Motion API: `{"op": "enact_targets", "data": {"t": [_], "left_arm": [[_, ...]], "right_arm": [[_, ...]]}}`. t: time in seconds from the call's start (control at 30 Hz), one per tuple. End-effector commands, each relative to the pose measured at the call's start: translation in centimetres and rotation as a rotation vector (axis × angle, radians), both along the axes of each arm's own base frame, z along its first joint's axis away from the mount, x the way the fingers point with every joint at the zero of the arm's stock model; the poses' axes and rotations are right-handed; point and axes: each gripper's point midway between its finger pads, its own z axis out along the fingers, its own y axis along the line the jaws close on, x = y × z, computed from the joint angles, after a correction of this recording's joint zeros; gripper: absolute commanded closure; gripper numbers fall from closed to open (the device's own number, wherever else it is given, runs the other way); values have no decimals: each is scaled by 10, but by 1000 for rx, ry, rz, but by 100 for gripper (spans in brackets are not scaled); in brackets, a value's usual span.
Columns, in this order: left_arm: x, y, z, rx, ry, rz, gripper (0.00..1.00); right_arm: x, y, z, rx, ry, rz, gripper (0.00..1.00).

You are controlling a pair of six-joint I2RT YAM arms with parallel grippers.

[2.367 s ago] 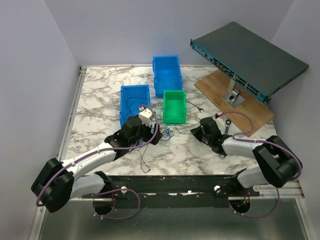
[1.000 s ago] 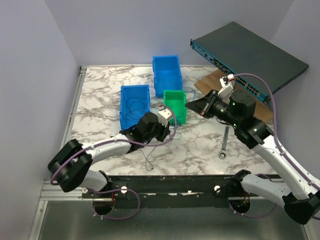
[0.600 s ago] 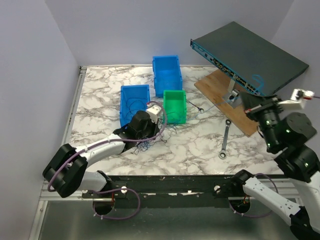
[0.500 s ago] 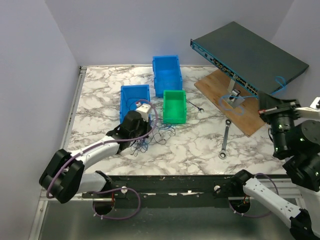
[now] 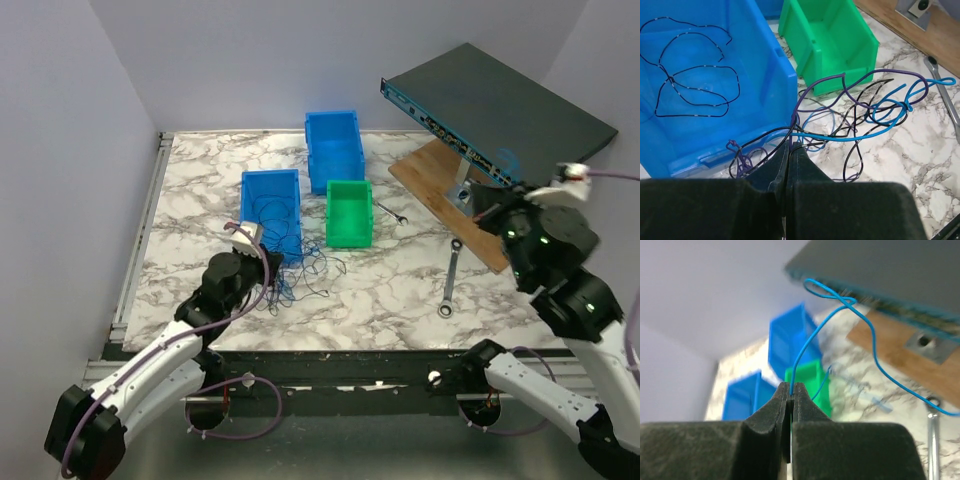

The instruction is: Untangle the cables

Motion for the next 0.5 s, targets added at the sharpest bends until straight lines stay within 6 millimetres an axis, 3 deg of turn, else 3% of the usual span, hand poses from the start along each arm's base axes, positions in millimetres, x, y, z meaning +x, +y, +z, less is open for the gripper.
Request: {"op": "enact_targets", "data": {"t": [0.0,0.2,0.47], "left_arm": [[-6,8,15,-26,-45,25,100],[-13,32,33,-83,-145,120,100],[-16,50,41,-120,-191,206,100]], "right_arm": [[23,101,-57,-128,126,451,99],[58,169,-105,-168,254,676,99],[114,203,-154,-211,349,666,99]]}}
